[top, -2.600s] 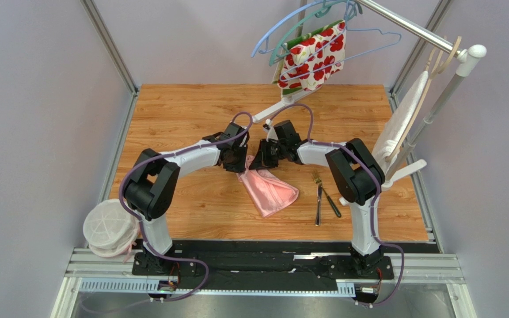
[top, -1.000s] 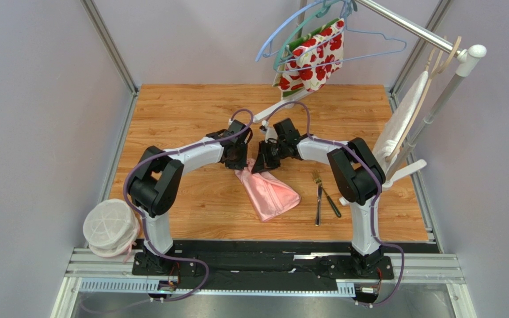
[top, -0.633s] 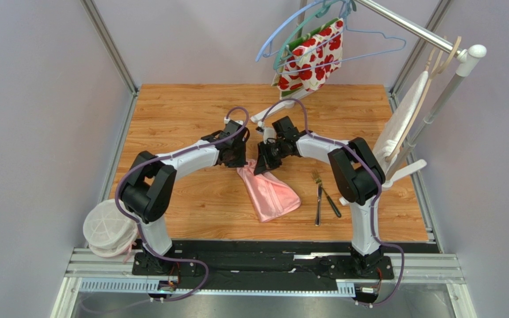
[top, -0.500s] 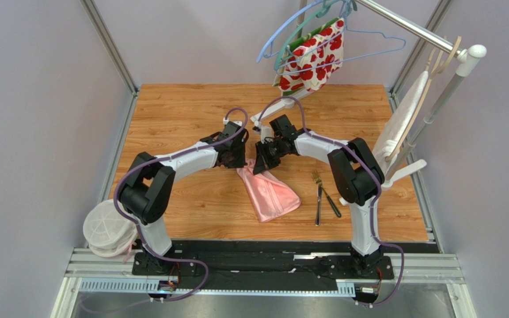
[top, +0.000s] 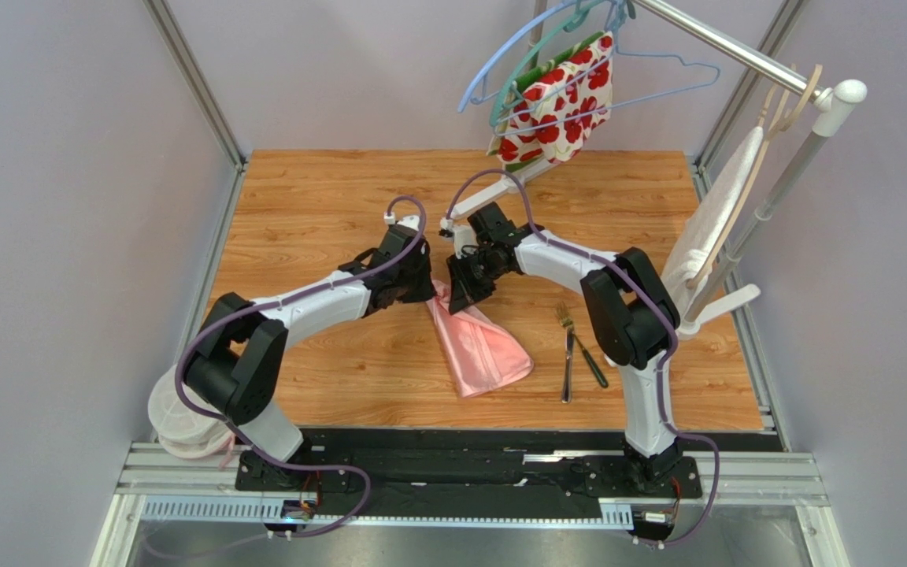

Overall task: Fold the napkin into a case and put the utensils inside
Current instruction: Stuff the 2/3 rectangle-folded napkin into the folded napkin.

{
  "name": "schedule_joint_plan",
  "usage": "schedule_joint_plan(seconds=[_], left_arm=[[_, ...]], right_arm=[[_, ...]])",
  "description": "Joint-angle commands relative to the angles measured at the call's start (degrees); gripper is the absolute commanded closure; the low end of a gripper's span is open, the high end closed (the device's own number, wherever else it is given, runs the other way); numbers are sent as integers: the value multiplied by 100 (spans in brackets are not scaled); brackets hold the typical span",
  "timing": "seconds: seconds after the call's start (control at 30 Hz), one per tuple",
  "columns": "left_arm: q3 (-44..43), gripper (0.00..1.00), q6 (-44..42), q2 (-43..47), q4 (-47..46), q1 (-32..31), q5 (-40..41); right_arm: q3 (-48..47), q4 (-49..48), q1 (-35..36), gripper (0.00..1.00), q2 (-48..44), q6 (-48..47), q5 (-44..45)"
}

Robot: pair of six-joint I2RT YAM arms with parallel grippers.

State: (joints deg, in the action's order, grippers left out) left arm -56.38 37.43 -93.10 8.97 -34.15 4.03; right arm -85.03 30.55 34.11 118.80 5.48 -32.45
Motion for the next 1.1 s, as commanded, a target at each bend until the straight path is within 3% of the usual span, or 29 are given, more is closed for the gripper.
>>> schedule_joint_plan(seconds=[0.0,0.27,0.43,0.6,0.77,1.07], left_arm=[[136,100,133,292,-597,-48,-78],[224,100,142,266,-792,-153,-263],[-136,100,-367,205,7,-180,-228],[-251,73,-868,143,736,-320,659],[-435,66,-1027,-154,930,-355,599],[-945,64,-1229,-788,1133,-540,537]], right_arm=[[-128,127,61,100,117,-29,89],[-751,302,131,100,459,376,72],[-559,365,53,100,363,305,125],[-295,259,-18,100,187,349,-60],[-163,189,-150,100,126,551,-209],[119,-189,-405,100,-138,902,-631]])
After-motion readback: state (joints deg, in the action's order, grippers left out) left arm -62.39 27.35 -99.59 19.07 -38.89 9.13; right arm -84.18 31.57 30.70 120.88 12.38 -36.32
